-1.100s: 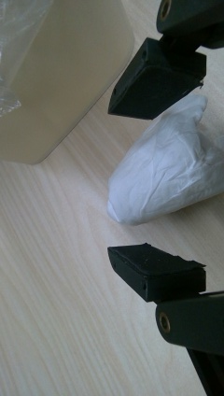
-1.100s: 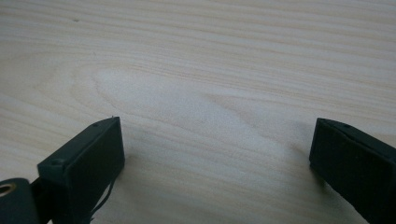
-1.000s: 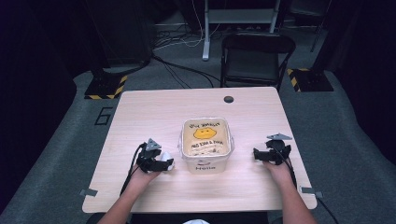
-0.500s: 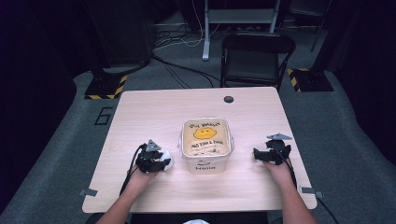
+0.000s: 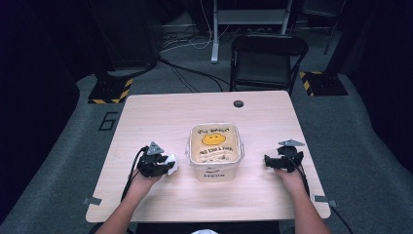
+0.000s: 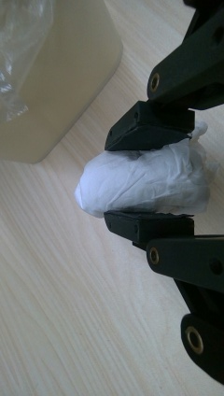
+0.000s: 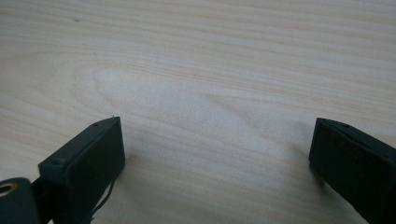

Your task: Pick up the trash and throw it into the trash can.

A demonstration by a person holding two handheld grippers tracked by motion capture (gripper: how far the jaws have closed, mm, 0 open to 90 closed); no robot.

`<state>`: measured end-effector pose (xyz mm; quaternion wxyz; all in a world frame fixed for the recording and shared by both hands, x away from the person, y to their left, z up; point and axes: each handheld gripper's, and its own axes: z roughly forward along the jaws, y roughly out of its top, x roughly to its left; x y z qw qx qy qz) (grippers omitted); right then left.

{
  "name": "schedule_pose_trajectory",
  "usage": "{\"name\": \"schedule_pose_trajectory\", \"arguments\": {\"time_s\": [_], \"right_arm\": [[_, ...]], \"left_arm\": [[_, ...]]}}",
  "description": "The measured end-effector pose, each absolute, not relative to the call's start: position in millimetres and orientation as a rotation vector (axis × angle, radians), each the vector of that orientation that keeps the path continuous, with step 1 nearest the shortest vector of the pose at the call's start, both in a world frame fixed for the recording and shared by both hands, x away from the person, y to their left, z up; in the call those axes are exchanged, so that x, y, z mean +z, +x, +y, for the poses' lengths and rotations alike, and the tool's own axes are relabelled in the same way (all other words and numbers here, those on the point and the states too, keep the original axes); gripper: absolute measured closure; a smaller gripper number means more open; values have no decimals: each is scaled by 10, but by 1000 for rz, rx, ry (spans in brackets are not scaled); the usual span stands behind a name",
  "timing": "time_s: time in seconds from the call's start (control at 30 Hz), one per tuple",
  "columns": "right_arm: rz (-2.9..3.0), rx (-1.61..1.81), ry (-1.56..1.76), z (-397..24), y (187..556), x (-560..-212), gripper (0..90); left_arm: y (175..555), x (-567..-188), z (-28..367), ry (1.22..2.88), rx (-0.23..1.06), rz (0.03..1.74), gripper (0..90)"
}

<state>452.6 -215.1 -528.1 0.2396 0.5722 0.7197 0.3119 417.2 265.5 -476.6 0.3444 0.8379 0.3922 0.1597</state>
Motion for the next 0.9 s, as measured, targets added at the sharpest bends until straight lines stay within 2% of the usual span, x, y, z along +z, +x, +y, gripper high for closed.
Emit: {"name": "schedule_pose_trajectory", "arguments": {"time_s": [0.9], "right_arm": [[1970, 853, 1565, -2151, 4527, -5280, 27]], "left_arm": [[4193, -4087, 2702, 2150, 438, 959, 598]]}}
